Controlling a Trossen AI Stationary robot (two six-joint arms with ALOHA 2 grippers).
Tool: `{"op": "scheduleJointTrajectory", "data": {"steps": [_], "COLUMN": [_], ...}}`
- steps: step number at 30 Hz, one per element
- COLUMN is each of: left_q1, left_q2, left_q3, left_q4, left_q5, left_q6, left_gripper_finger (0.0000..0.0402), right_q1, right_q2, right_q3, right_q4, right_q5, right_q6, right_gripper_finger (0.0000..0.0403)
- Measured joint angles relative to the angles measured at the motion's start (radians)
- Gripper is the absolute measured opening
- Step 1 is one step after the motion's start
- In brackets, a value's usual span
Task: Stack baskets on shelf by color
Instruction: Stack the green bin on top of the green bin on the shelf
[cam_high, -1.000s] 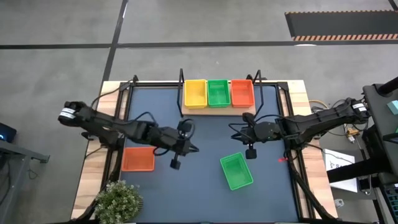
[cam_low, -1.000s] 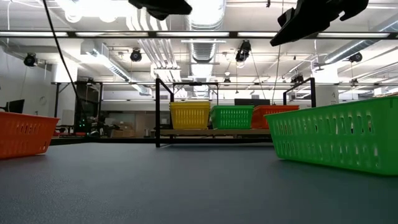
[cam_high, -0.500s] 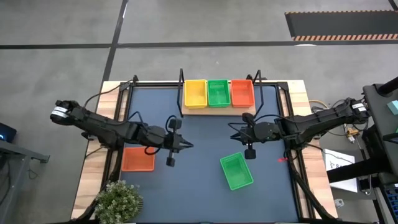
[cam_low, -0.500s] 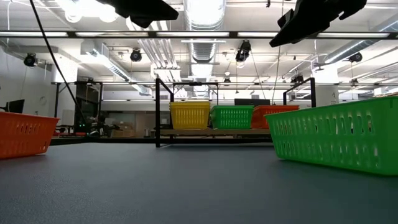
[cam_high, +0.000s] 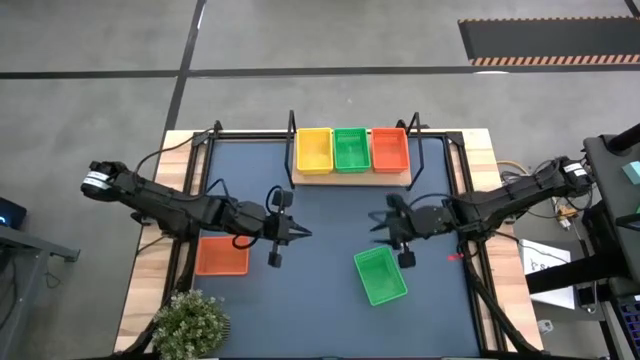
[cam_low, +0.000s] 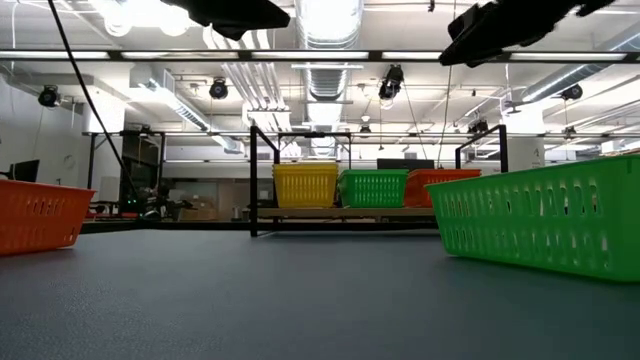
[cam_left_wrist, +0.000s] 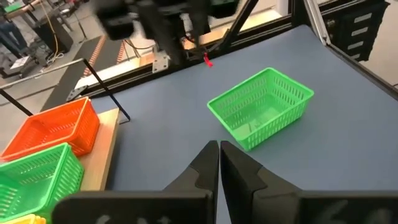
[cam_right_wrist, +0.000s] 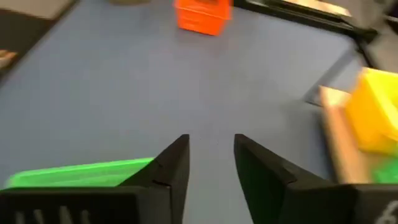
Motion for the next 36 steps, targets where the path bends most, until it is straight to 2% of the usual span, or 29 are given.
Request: {"op": "scheduleJointTrajectory", "data": {"steps": [3,5,8,11,13,18,24,29,36], "left_q1": [0.0,0.0,0.0,0.0,0.0,0.0,-0.001,-0.001,-0.001], "left_q2": [0.003,0.003,0.003,0.003,0.003,0.003,0.003,0.003,0.003], "left_q3": [0.0,0.0,0.0,0.0,0.0,0.0,-0.001,-0.011,-0.052], "left_q4": [0.031,0.054,0.088,0.114,0.139,0.166,0.184,0.213,0.286], "left_q5": [-0.001,-0.002,-0.003,-0.004,-0.008,-0.017,-0.017,-0.017,-0.016], "left_q6": [0.0,0.001,0.005,0.006,0.007,0.005,-0.006,-0.025,-0.026], "left_gripper_finger": [0.0,0.0,0.0,0.0,0.0,0.0,0.0,0.0,0.0], "right_q1": [0.068,0.109,0.162,0.209,0.262,0.361,0.46,0.544,0.602], "right_q2": [0.009,0.022,0.028,0.027,0.026,0.026,0.06,0.134,0.277], "right_q3": [-0.046,-0.075,-0.081,-0.028,-0.003,0.017,0.031,0.064,0.165], "right_q4": [0.052,0.057,-0.114,-0.336,-0.405,-0.398,-0.398,-0.396,-0.397], "right_q5": [-0.039,-0.083,-0.101,0.001,0.063,0.099,0.101,0.161,0.165], "right_q6": [0.02,0.088,0.279,0.444,0.469,0.447,0.556,0.642,0.746], "right_gripper_finger": [0.0133,0.0137,0.0135,0.0124,0.0117,0.0104,0.0101,0.0101,0.0108]}}
